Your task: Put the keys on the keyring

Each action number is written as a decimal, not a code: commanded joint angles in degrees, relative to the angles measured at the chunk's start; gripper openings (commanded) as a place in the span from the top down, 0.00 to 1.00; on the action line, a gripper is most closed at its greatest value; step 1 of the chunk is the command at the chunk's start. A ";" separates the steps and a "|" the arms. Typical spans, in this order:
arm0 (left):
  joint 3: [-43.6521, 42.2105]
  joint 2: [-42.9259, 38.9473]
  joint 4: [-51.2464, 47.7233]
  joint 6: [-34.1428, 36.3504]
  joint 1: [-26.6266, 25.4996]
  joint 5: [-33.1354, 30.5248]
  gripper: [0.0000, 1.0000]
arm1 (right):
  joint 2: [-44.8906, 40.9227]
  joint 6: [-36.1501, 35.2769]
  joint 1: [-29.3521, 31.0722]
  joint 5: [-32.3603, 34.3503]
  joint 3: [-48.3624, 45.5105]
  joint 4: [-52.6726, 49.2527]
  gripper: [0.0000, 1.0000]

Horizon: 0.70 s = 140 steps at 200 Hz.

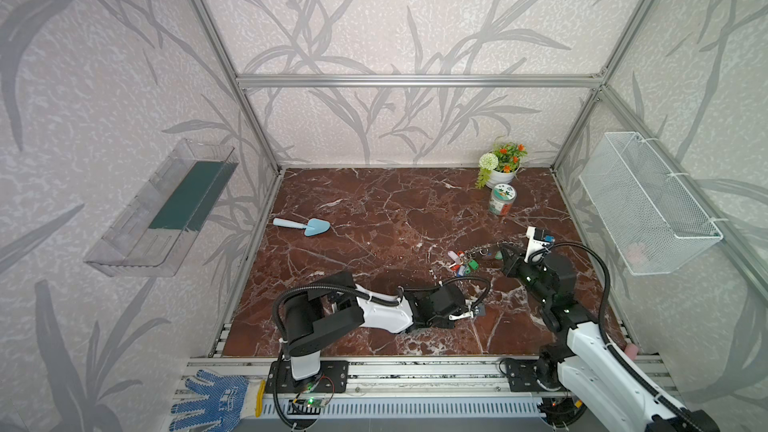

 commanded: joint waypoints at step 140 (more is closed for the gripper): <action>1.14 3.57 -2.46 0.80 -0.25 -5.53 0.80 | -1.07 -0.46 0.20 -0.23 -0.95 0.36 1.00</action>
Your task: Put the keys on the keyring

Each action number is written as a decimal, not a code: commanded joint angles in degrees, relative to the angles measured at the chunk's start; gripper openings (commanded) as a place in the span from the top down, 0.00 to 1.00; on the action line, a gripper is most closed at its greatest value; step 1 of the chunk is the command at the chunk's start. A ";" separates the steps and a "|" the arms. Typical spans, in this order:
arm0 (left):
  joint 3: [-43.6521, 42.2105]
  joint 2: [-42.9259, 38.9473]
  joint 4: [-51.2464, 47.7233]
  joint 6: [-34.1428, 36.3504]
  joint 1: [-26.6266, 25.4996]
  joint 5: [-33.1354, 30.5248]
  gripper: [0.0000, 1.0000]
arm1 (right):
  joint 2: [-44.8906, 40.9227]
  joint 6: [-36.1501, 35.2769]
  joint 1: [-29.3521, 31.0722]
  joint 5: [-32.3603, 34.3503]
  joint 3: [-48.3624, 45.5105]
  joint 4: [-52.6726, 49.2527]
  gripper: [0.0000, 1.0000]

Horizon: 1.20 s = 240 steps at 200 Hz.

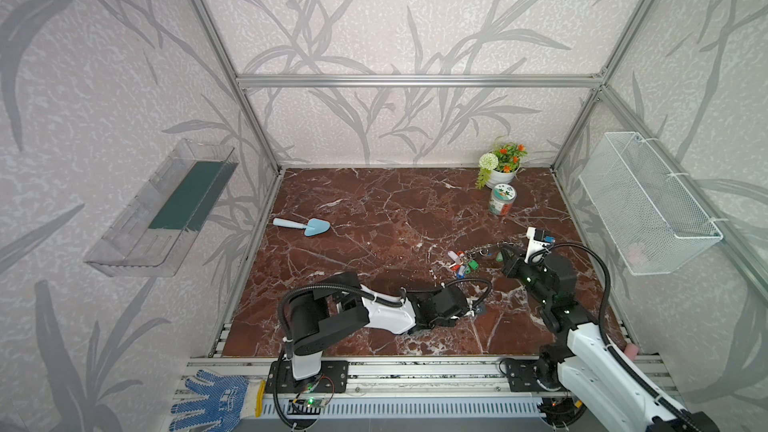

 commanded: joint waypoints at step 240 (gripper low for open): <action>-8.26 -26.00 -5.79 -42.95 16.46 23.08 1.00 | 1.96 -5.33 6.65 -3.64 0.51 5.16 1.00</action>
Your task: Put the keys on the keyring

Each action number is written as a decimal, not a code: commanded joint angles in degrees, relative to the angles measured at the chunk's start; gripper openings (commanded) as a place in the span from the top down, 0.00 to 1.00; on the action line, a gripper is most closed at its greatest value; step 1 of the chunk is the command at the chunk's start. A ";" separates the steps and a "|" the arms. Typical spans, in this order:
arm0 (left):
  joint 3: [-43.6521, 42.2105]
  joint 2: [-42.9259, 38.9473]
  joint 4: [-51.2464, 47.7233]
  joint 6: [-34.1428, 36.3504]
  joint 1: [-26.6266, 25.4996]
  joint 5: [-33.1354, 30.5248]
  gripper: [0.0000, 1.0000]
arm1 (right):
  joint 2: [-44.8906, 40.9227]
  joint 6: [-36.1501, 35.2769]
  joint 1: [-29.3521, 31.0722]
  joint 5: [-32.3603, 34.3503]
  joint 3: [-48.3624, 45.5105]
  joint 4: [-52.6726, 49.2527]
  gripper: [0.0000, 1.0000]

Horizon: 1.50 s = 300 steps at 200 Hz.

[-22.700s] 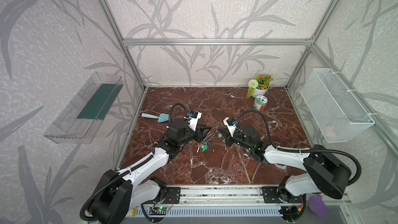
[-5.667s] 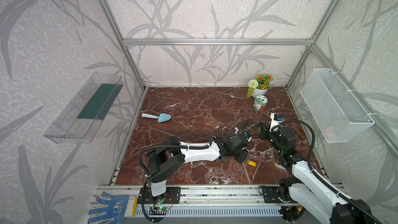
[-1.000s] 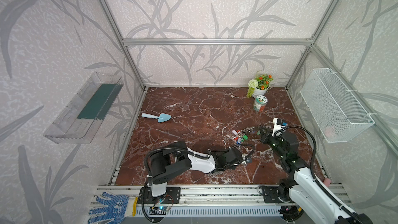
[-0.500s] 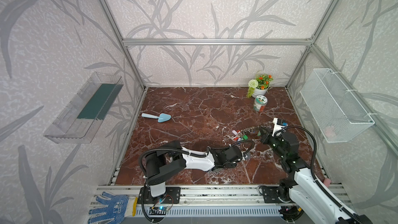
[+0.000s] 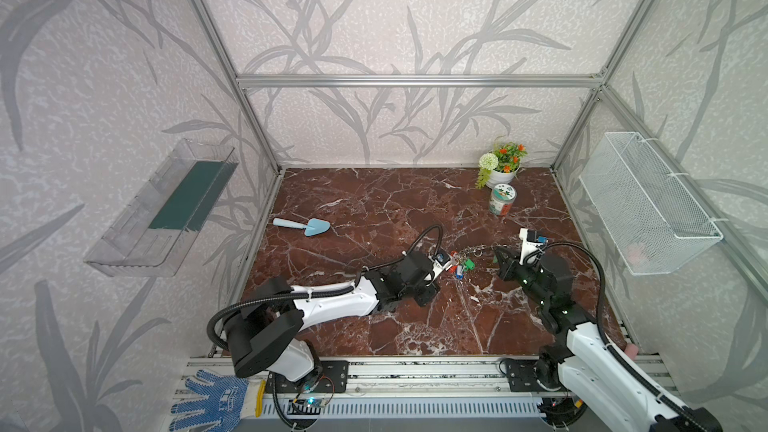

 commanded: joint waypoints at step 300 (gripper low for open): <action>-3.85 -15.03 20.37 -28.94 10.61 24.47 1.00 | 14.01 -10.83 18.25 -16.67 -5.54 45.39 1.00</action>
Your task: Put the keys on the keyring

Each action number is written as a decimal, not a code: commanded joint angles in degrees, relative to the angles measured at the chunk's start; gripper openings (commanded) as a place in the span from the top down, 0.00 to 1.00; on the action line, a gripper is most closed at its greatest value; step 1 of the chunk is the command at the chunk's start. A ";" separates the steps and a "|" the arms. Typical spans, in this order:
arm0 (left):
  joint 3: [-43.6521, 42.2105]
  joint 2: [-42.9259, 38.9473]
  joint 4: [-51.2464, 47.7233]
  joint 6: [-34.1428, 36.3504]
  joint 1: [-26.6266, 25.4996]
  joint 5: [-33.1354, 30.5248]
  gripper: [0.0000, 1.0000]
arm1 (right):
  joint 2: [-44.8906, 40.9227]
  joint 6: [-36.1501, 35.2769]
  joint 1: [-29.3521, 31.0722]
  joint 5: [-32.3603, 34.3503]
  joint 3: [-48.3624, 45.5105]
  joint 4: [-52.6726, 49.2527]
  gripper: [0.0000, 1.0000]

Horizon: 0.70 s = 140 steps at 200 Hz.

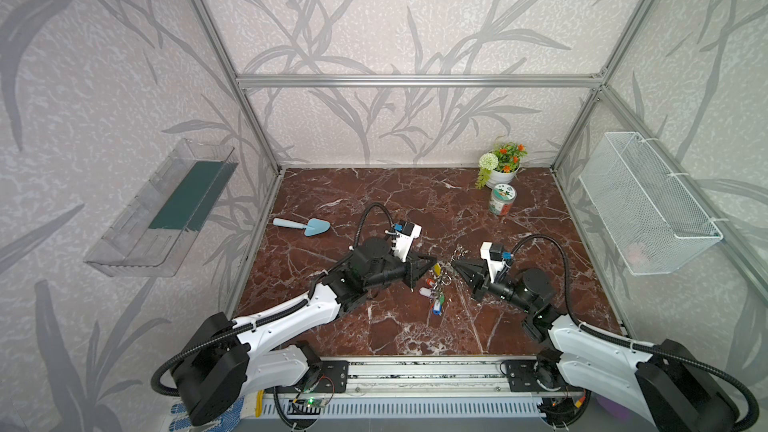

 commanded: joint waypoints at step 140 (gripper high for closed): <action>4.11 6.06 6.67 -1.22 0.18 5.87 1.00 | -0.96 -1.11 0.51 -0.08 0.85 3.13 1.00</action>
